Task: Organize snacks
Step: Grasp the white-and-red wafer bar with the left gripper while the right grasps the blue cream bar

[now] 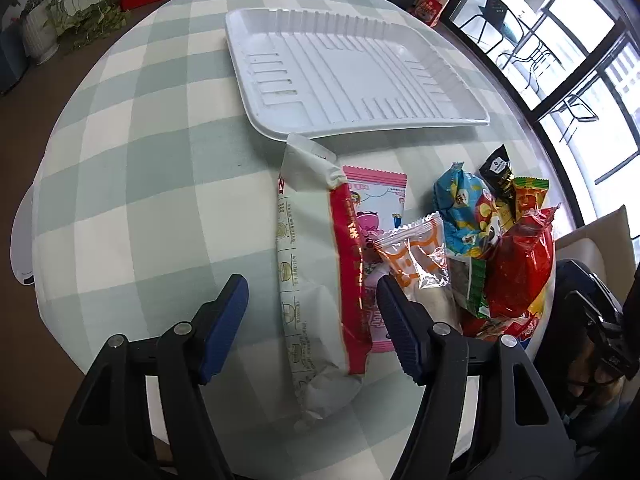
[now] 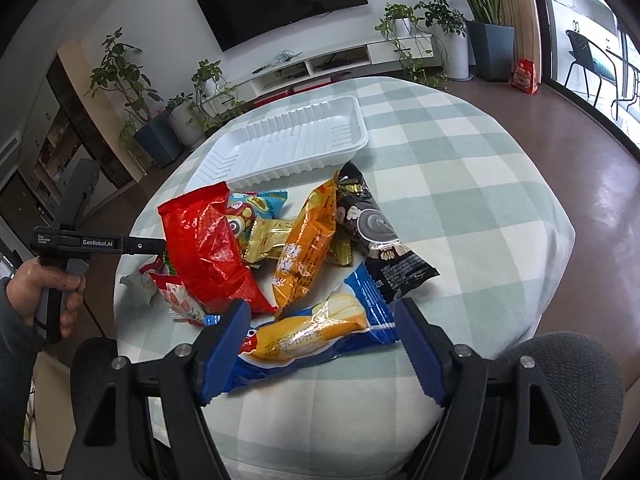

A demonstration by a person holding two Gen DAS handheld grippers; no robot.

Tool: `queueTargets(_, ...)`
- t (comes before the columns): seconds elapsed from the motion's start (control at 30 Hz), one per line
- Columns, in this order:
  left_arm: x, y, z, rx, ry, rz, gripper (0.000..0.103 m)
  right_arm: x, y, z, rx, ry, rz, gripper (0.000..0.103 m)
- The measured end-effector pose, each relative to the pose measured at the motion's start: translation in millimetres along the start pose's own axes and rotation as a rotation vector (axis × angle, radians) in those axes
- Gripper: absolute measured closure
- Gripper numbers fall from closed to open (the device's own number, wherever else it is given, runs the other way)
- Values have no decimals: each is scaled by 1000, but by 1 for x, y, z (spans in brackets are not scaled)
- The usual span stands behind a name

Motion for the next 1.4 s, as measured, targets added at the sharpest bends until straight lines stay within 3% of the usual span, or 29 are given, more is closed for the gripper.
queueTargets(0.1, 6, -2, 1, 6, 52, -20, 39, 1, 0, 1, 1, 1, 2, 25)
queueTargets(0.23, 11, -9, -1, 17, 61, -43, 39, 2, 0, 1, -2, 6, 2, 25)
queueTargets(0.3, 12, -12, -1, 23, 55, -51, 45, 4, 0, 2, 1, 8, -3, 25)
queueTargets(0.37, 14, -13, -1, 21, 33, -66, 64, 5, -1, 2, 2, 10, -4, 25)
queueTargets(0.57, 21, -16, -4, 24, 15, -94, 68, 6, -1, 2, 1, 20, -6, 25)
queueTargets(0.77, 20, -35, 8, 135, 139, -87, 70, 5, -1, 0, -4, 18, -4, 25)
queueTargets(0.9, 20, -37, 6, 117, 137, -60, 73, 6, -1, -3, -7, 18, -7, 25)
queueTargets(0.93, 20, -39, 9, 146, 170, -45, 78, 6, -1, -4, -12, 18, -9, 25)
queueTargets(1.07, 19, -52, 15, 220, 213, -9, 80, 3, 0, -8, -41, -2, -3, 31)
queueTargets(1.27, -3, -65, -3, 151, 158, 58, 81, -2, -1, -5, -42, -6, -4, 39)
queueTargets(1.4, -23, -75, -20, 64, 83, 101, 81, 4, -12, 2, 21, 57, -63, 39)
Point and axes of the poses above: each gripper's, at about its wrist camera, not at the fingertips, and x roughly the way its jaws point, z to its right, y to its top, the point moved 1 cm from there along x, roughly the way its jaws point, and after that the axes turned 11 degrees about -x, right-handed, at the moved point
